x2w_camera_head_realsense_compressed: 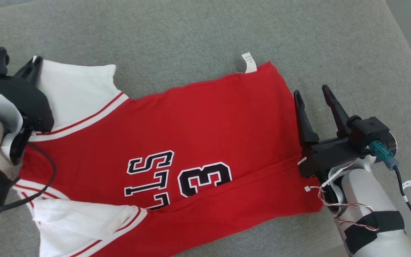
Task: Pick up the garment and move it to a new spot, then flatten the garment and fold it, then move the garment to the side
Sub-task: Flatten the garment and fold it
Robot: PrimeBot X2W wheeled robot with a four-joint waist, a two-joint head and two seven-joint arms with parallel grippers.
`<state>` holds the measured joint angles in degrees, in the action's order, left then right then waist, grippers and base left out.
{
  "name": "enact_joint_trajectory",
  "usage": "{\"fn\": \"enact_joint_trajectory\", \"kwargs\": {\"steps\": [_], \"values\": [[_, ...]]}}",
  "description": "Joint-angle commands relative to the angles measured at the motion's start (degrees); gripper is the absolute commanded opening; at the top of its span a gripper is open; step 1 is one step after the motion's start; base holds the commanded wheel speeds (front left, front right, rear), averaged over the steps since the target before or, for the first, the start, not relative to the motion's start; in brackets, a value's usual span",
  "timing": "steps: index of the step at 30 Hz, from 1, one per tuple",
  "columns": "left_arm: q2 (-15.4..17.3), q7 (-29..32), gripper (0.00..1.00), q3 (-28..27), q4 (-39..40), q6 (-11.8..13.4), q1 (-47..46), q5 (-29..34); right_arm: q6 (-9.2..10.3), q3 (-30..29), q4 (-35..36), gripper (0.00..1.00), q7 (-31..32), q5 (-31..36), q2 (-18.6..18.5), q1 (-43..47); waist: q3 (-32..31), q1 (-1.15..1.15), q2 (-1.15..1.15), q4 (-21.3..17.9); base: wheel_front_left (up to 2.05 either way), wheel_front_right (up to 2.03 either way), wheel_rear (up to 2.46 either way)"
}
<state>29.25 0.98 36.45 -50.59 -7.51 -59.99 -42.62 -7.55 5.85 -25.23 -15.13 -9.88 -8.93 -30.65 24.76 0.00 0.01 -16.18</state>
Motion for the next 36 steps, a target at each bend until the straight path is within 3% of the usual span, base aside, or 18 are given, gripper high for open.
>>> {"fn": "enact_joint_trajectory", "kwargs": {"steps": [1,8,15,27,36], "values": [[-0.03,-2.28,0.00,0.64,1.23,0.12,0.61,-0.50,0.14,0.53,-2.27,1.00,-0.01,-0.86,-1.07,-1.02,-1.51,0.00,-0.01,1.55,0.00,0.00,0.00],[1.27,-8.83,0.00,2.23,7.78,0.11,4.27,-1.15,0.14,2.74,-10.01,1.00,-0.01,-5.51,-5.33,-5.31,-3.83,0.00,-0.01,5.94,0.00,0.00,0.00],[1.96,-9.27,0.00,2.56,14.61,1.91,7.68,-1.27,0.14,6.53,-17.82,1.00,2.50,-10.69,-8.99,-10.95,-4.42,0.00,-0.01,9.69,0.00,0.00,0.00],[1.20,-8.56,0.00,3.20,20.61,4.24,8.20,-1.12,0.14,10.24,-28.29,1.00,6.36,-16.94,-10.07,-18.00,-2.84,0.00,-0.01,11.47,0.00,0.00,0.00],[3.37,-9.47,0.00,3.23,20.28,6.52,8.56,0.67,0.14,12.76,-28.75,1.00,3.60,-22.81,-9.73,-17.80,-3.13,0.00,-0.01,10.74,0.00,0.00,0.00]]}}
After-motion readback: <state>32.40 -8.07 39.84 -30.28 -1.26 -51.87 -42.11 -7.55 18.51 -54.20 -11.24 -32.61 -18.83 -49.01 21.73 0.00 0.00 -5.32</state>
